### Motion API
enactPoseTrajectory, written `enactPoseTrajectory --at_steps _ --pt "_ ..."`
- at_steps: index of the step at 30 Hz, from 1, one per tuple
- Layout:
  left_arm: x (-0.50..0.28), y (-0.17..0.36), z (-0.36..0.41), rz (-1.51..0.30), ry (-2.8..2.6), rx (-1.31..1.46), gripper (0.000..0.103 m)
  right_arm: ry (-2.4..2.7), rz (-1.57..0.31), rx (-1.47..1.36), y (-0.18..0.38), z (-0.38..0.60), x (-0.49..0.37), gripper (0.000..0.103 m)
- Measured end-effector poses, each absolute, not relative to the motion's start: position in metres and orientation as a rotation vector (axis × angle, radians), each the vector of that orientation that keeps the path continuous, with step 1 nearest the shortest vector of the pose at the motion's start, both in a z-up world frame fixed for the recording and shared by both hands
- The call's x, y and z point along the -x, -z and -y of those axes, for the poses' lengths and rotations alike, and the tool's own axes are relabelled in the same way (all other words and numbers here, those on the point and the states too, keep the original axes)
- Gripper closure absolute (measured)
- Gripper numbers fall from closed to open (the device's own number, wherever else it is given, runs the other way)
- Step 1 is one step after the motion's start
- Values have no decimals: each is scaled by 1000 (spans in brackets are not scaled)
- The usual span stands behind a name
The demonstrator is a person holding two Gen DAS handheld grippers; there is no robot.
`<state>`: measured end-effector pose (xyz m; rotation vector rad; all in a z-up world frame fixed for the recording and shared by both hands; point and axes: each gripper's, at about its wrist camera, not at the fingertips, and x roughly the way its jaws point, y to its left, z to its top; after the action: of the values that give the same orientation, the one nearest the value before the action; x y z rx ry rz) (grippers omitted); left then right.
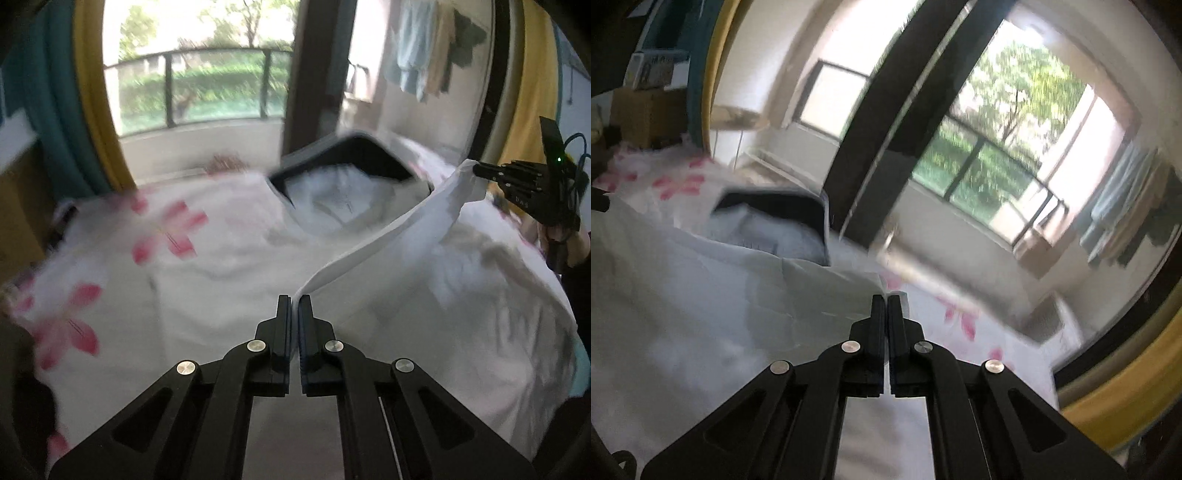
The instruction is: Fold large clothes
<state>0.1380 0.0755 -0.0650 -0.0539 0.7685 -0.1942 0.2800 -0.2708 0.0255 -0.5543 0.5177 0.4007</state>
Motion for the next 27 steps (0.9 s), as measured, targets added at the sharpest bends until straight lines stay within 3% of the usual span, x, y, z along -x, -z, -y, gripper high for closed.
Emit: enactPoseTrajectory --at_steps 6,8,10,14,18,20,22,24,27 --pt "-130 90 -61 -891 261 51 98 -441 -679 426 5 314 -254 101" --pt "-127 92 -59 -920 267 40 93 -476 -740 396 14 323 -245 101" --pt "-124 91 -58 -928 275 33 72 -488 -800 382 23 330 -237 101" --pt "-116 84 -63 -947 308 45 66 -556 -874 327 35 345 -215 99" --pt "-112 73 -73 -945 309 70 64 -616 -934 306 39 354 -197 89" --pt "-116 66 -82 -925 271 69 64 -636 -937 294 35 358 -194 78" --pt "-122 60 -93 -908 234 66 62 -661 -922 263 26 362 -195 60" --pt "-133 58 -104 -901 172 55 59 -683 -881 222 15 365 -197 53" --pt "-157 61 -123 -897 103 74 55 -683 -843 152 1 366 -214 51"
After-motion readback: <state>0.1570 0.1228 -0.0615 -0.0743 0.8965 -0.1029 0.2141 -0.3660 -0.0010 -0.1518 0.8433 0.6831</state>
